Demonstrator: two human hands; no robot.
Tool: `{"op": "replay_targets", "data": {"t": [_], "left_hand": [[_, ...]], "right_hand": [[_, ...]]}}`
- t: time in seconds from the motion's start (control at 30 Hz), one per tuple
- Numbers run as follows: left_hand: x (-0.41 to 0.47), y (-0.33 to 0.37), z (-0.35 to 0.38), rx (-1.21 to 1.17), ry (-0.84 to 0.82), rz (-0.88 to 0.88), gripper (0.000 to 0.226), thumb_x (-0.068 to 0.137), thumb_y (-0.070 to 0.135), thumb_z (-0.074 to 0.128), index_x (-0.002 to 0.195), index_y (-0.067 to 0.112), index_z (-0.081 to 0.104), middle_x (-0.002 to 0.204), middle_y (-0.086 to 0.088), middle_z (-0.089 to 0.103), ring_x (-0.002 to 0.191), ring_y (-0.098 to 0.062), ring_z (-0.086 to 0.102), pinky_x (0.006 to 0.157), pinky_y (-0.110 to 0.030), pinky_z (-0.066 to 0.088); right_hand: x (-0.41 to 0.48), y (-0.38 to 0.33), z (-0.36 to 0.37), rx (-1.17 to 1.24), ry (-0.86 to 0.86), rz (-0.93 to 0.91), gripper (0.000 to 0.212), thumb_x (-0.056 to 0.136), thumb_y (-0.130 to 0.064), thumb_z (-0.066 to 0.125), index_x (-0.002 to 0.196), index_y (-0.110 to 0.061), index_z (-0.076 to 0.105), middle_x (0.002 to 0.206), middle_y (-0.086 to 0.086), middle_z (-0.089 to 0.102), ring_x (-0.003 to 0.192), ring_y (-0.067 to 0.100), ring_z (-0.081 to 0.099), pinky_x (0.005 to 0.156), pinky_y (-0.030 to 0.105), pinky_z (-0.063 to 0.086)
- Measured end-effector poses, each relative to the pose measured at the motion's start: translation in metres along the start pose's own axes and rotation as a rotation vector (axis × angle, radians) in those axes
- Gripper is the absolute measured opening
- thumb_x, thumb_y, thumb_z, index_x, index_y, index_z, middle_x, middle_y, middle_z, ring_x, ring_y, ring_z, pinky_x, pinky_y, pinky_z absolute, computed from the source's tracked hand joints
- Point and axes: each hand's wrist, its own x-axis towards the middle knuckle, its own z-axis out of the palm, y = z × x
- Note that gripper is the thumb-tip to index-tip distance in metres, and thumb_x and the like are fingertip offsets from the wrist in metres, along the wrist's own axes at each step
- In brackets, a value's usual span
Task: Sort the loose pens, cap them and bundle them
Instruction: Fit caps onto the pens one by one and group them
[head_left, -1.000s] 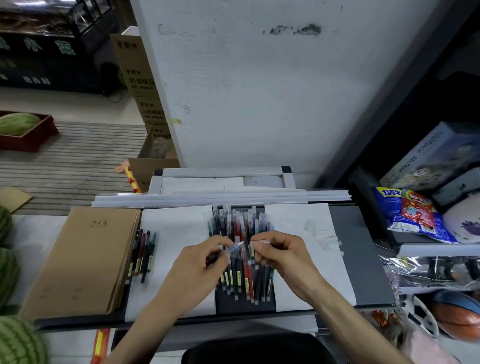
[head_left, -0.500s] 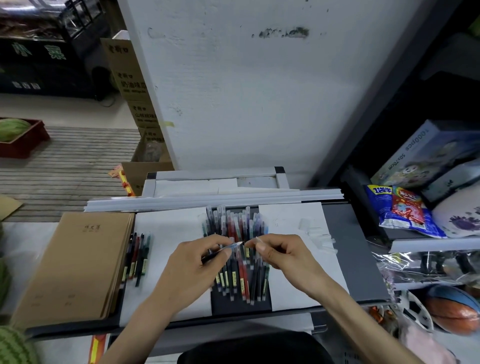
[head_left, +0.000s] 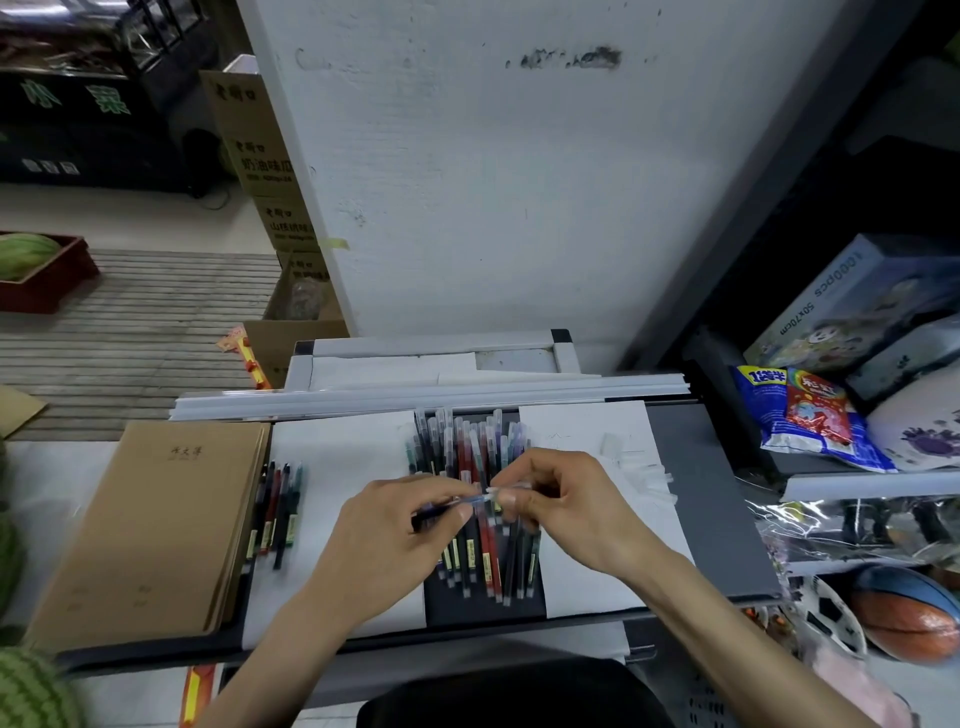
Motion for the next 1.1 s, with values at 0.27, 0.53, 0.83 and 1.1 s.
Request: {"op": "replay_targets", "data": {"t": [0.27, 0.53, 0.83, 1.1], "left_hand": [[-0.004, -0.009, 0.007, -0.005, -0.050, -0.069, 0.021, 0.092, 0.051, 0.062, 0.096, 0.039, 0.079, 0.077, 0.030, 0.071, 0.072, 0.000, 0.068, 0.070, -0.031, 0.056], [-0.013, -0.023, 0.032, 0.086, -0.134, -0.045, 0.026, 0.098, 0.054, 0.054, 0.105, 0.040, 0.075, 0.085, 0.028, 0.071, 0.078, 0.001, 0.065, 0.071, -0.025, 0.052], [0.014, -0.073, 0.060, -0.097, 0.214, -0.537, 0.014, 0.096, 0.034, 0.072, 0.083, 0.037, 0.073, 0.077, 0.021, 0.070, 0.070, 0.005, 0.063, 0.062, -0.006, 0.038], [0.033, -0.113, 0.067, -0.131, 0.263, -0.749, 0.014, 0.091, 0.030, 0.077, 0.097, 0.017, 0.076, 0.087, -0.003, 0.078, 0.088, -0.024, 0.074, 0.085, -0.039, 0.058]], "right_hand": [[-0.004, 0.016, 0.032, 0.072, 0.023, 0.063, 0.014, 0.094, -0.016, 0.071, 0.082, -0.022, 0.074, 0.068, 0.003, 0.072, 0.053, 0.011, 0.060, 0.057, 0.024, 0.048], [0.004, 0.042, 0.036, 0.384, -0.087, 0.387, 0.021, 0.097, -0.012, 0.067, 0.076, -0.008, 0.067, 0.060, 0.010, 0.055, 0.047, 0.017, 0.031, 0.045, 0.025, 0.025], [0.006, 0.105, 0.023, -0.426, 0.242, 0.284, 0.006, 0.098, -0.036, 0.062, 0.103, -0.034, 0.065, 0.093, -0.016, 0.070, 0.081, 0.005, 0.066, 0.071, 0.022, 0.050], [0.002, 0.152, -0.057, -0.974, 0.485, 0.357, 0.044, 0.092, -0.012, 0.061, 0.135, -0.019, 0.059, 0.136, 0.004, 0.057, 0.121, 0.029, 0.058, 0.093, 0.042, 0.052]]}}
